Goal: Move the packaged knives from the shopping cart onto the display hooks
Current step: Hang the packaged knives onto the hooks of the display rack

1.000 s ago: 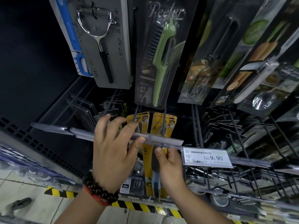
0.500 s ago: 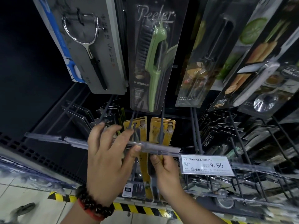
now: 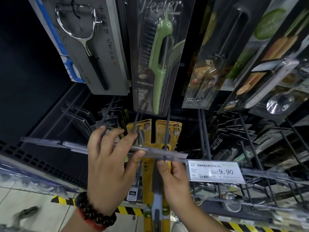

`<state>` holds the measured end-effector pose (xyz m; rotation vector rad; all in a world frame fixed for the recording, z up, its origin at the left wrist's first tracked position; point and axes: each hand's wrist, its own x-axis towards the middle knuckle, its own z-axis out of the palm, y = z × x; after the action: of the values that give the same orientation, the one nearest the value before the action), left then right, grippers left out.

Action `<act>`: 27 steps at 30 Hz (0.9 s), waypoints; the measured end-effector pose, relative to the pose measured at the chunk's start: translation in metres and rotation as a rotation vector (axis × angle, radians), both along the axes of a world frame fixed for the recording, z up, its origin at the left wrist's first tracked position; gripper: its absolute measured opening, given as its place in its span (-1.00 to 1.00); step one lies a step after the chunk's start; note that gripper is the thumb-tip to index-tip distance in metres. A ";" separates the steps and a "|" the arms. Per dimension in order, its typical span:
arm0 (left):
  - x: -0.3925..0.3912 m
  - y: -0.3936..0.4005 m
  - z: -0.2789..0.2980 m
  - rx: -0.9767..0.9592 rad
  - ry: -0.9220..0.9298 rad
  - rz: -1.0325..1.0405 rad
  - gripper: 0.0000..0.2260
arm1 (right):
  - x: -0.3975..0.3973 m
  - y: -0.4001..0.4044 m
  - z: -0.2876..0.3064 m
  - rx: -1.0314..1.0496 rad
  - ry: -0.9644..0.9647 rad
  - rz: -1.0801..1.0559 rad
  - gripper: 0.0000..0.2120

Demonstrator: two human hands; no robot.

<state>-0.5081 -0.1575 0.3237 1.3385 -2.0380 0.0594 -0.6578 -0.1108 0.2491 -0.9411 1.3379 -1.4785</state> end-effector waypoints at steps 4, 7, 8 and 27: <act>0.000 0.000 0.000 0.000 0.000 0.003 -0.62 | 0.005 -0.003 0.006 -0.008 -0.041 0.046 -0.79; 0.000 0.000 -0.001 -0.005 0.002 -0.002 -0.62 | 0.009 -0.006 0.009 -0.028 -0.024 0.017 -0.78; 0.001 -0.001 0.000 -0.010 0.000 -0.004 -0.62 | 0.010 -0.006 0.009 -0.024 -0.024 0.013 -0.78; 0.003 -0.003 -0.002 -0.010 0.028 -0.042 -0.66 | -0.001 0.003 -0.004 0.062 -0.148 -0.129 -0.67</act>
<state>-0.5054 -0.1606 0.3219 1.2831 -2.0388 0.0319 -0.6587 -0.1074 0.2456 -0.7021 1.3486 -1.5630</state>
